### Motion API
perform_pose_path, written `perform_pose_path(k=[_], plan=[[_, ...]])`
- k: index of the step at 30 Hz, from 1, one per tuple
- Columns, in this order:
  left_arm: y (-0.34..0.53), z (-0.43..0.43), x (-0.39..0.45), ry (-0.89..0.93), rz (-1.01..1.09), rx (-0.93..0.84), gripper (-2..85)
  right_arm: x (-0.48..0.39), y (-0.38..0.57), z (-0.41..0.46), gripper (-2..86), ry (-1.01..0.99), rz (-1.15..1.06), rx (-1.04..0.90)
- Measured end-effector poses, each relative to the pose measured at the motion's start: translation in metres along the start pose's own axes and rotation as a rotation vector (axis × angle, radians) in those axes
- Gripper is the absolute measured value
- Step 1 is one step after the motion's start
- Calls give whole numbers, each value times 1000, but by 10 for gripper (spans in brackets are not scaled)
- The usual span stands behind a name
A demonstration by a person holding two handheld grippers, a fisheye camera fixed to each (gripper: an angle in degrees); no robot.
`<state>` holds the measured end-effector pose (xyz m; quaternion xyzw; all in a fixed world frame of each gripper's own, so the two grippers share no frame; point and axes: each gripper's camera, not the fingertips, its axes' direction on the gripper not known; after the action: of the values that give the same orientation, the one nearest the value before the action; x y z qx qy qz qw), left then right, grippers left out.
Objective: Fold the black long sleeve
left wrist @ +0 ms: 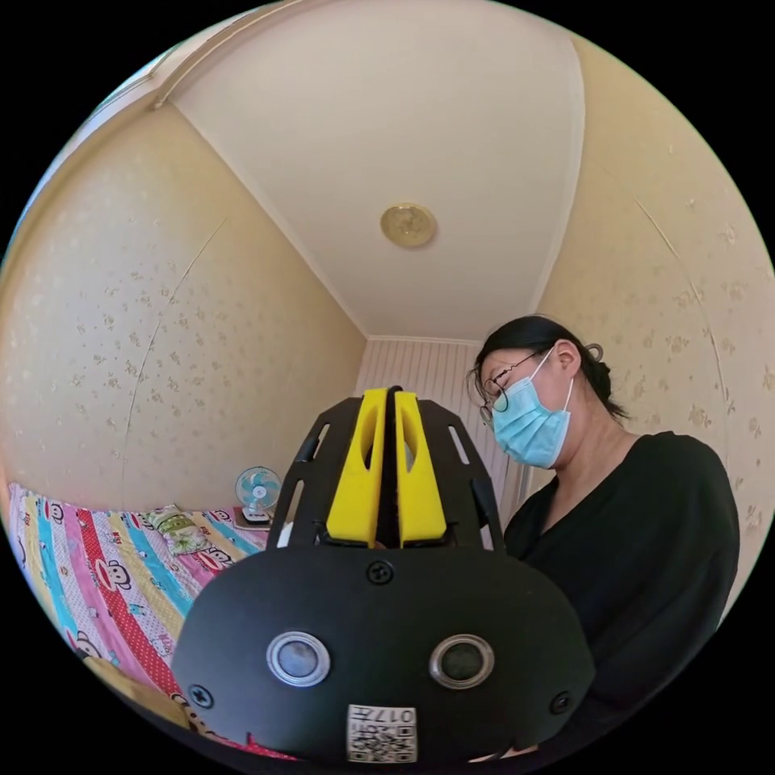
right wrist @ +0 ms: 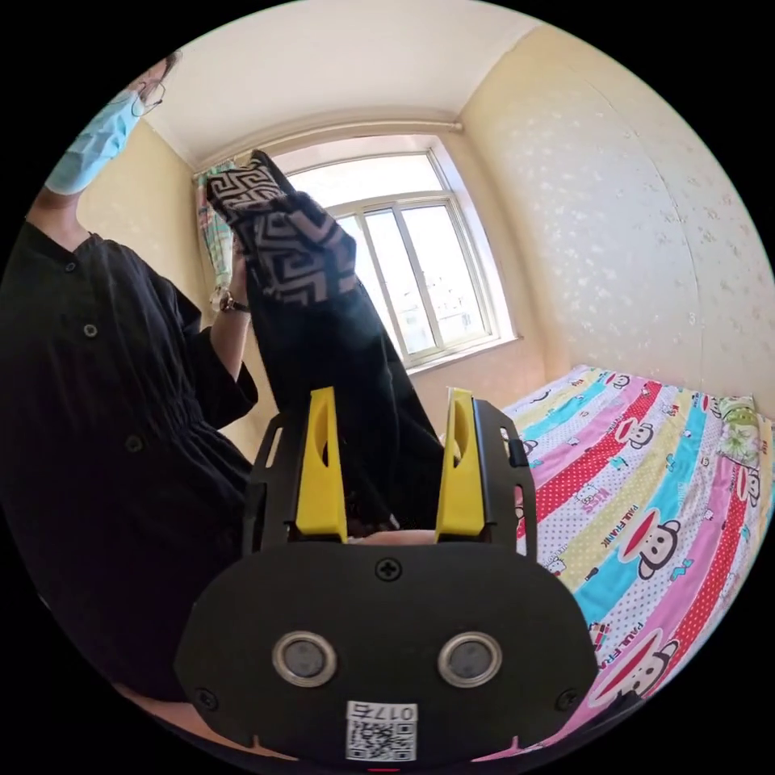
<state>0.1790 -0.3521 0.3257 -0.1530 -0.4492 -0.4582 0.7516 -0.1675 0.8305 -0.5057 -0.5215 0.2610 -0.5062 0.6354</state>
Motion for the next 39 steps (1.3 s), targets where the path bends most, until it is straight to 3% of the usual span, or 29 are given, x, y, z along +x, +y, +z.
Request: perform_pose_path(k=[4, 8, 12, 18, 20, 25, 32, 36, 39], plan=[[-5, -23, -6, -44, -38, 6, 0, 10, -11, -18, 38, -175, -68, 32], [-5, -64, -21, -195, -97, -47, 1, 22, -16, -79, 26, -33, -23, 147], [14, -80, -42, -518, -165, -231, 1, 31, -28, -157, 21, 82, 36, 354], [24, -49, -77, -687, -104, -531, 2, 19, -85, -177, 20, 261, -104, 168], [28, -45, -82, -648, -27, -639, 3, 12, -92, -186, 20, 239, -143, 162], [61, -72, -91, -572, -92, -777, 3, -4, -61, -222, 18, 139, -161, 137], [54, -127, -93, -418, -232, -587, 3, -24, -36, -244, 15, 198, -34, 248], [1, -142, -132, -413, -270, -509, 4, -17, -82, -235, 15, 257, -96, 175], [-15, -141, -186, -441, -269, -556, 5, 17, -107, -213, 16, 322, -63, 91]])
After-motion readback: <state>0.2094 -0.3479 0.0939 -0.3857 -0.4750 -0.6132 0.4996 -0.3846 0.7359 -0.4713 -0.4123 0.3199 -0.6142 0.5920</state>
